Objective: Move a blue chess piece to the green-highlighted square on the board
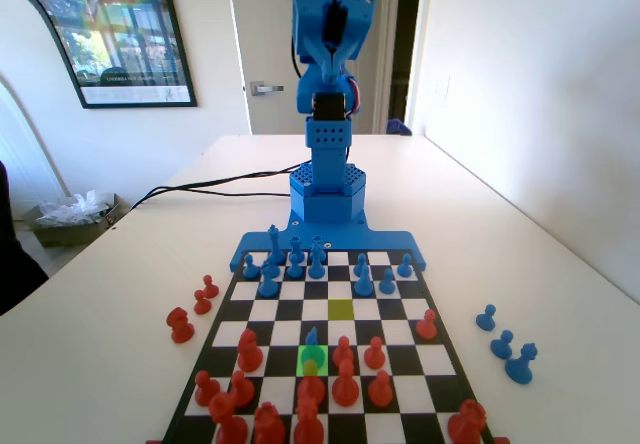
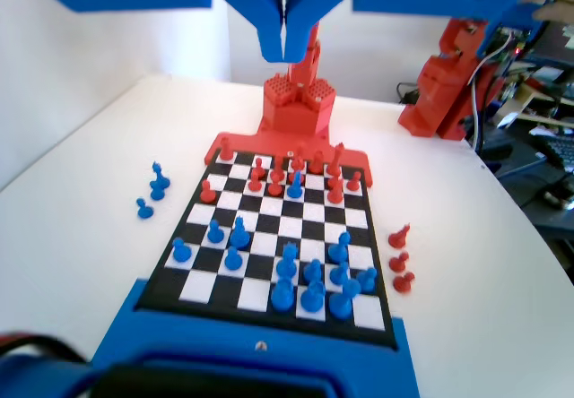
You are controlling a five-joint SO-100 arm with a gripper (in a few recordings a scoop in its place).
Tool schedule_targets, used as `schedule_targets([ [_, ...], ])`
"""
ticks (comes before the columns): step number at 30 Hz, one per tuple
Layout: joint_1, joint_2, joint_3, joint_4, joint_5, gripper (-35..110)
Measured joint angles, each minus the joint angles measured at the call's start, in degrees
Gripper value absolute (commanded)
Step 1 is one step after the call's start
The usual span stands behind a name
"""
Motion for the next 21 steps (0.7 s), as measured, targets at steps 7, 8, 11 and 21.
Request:
schedule_targets([
  [7,0.09,1.58,0.18,-1.14,-0.44,2],
  [8,0.0,1.93,0.18,-1.14,-0.44,3],
  [11,0.09,3.96,0.18,-1.14,-0.26,4],
  [21,1.32,8.26,1.05,-1.93,0.26,1],
])
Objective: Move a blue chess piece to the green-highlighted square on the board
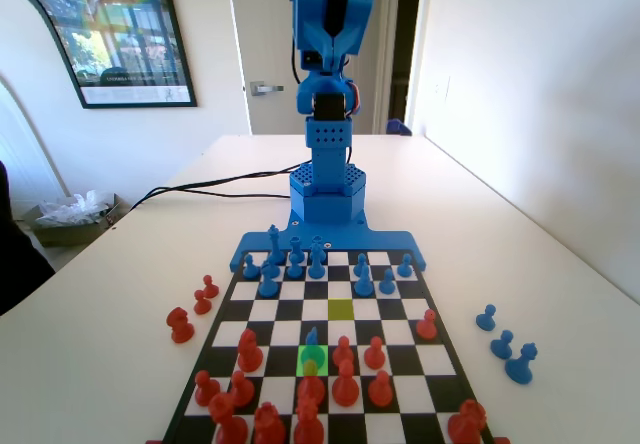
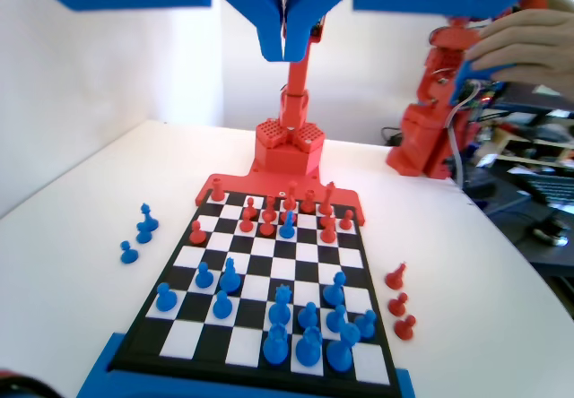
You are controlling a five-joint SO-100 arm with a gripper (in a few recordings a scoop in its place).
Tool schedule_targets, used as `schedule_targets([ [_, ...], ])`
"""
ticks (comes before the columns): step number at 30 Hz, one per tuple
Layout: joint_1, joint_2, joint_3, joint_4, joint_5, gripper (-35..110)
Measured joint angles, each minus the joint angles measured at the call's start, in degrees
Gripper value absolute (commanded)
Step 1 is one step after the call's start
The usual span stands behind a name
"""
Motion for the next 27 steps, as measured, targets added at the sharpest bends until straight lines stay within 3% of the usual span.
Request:
schedule_targets([
  [27,-0.18,0.0,0.0,0.0,0.0,1],
])
